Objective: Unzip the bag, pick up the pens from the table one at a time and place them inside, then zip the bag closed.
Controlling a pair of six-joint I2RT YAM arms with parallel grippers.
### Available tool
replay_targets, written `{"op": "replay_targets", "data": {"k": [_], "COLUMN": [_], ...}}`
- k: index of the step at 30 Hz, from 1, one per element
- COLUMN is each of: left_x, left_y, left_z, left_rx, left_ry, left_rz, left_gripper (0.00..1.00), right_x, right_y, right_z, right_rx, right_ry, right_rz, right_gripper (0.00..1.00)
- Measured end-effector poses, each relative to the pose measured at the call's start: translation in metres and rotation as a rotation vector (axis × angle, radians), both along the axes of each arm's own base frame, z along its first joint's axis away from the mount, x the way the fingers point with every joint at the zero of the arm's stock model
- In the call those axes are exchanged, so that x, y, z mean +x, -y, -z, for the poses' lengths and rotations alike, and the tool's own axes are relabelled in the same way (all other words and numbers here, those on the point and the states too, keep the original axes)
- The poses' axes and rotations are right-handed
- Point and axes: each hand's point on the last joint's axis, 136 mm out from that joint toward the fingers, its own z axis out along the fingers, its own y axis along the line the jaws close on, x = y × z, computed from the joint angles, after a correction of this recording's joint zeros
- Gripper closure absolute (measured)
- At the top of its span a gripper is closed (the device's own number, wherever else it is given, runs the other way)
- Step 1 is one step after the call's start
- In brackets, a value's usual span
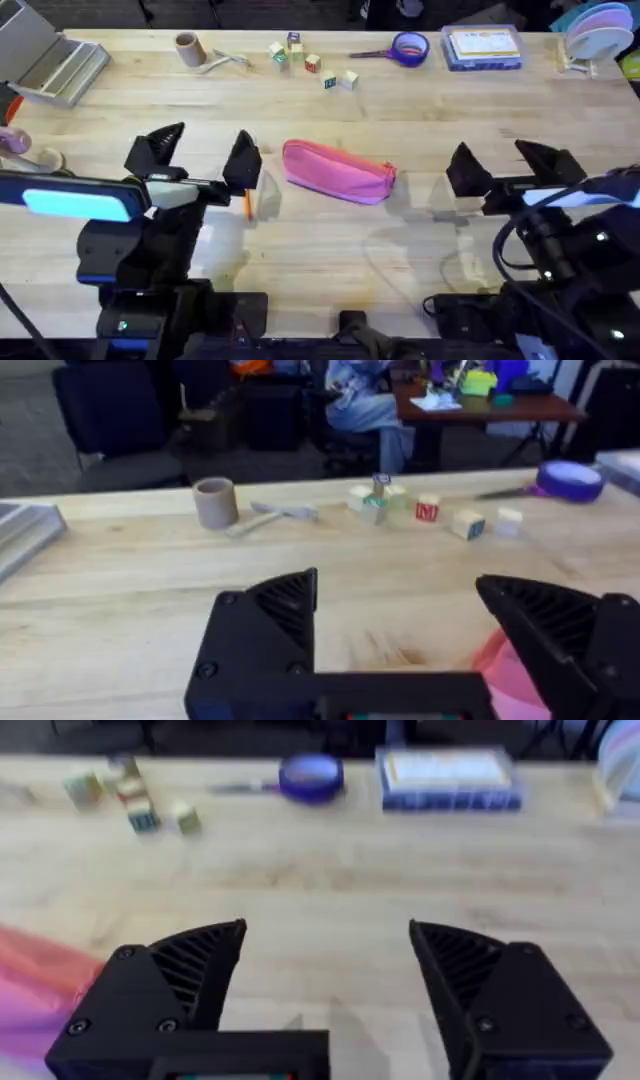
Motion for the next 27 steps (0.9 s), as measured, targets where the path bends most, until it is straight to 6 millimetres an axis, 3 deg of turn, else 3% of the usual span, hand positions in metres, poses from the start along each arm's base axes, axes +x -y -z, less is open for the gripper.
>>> {"op": "replay_targets", "data": {"k": [3, 4, 6, 10, 16, 24, 27], "left_x": [-0.008, -0.016, -0.020, -0.020, -0.008, 0.013, 0.029], "left_y": [0.008, 0.015, 0.019, 0.024, 0.027, 0.031, 0.036], "left_z": [-0.013, -0.034, -0.044, -0.052, -0.072, -0.104, -0.116], "left_rx": [0.022, 0.044, 0.052, 0.057, 0.056, 0.045, 0.034], "left_ry": [-0.035, -0.016, -0.018, -0.061, -0.126, -0.226, -0.296], "left_rz": [0.049, 0.089, 0.114, 0.143, 0.164, 0.190, 0.223], "left_gripper": [0.009, 0.009, 0.009, 0.008, 0.007, 0.008, 0.008], "right_x": [-0.014, -0.021, -0.026, -0.032, -0.025, -0.006, -0.008], "right_y": [-0.002, -0.003, -0.003, -0.003, -0.004, -0.008, -0.014], "right_z": [0.001, -0.026, -0.049, -0.077, -0.098, -0.135, -0.132], "right_rx": [0.013, 0.029, 0.036, 0.047, 0.083, 0.099, 0.115], "right_ry": [-0.124, -0.126, -0.118, -0.153, -0.261, -0.267, -0.305], "right_rz": [-0.010, -0.009, -0.011, -0.010, 0.002, -0.022, -0.050], "right_gripper": [0.006, 0.005, 0.005, 0.005, 0.005, 0.005, 0.005]}}
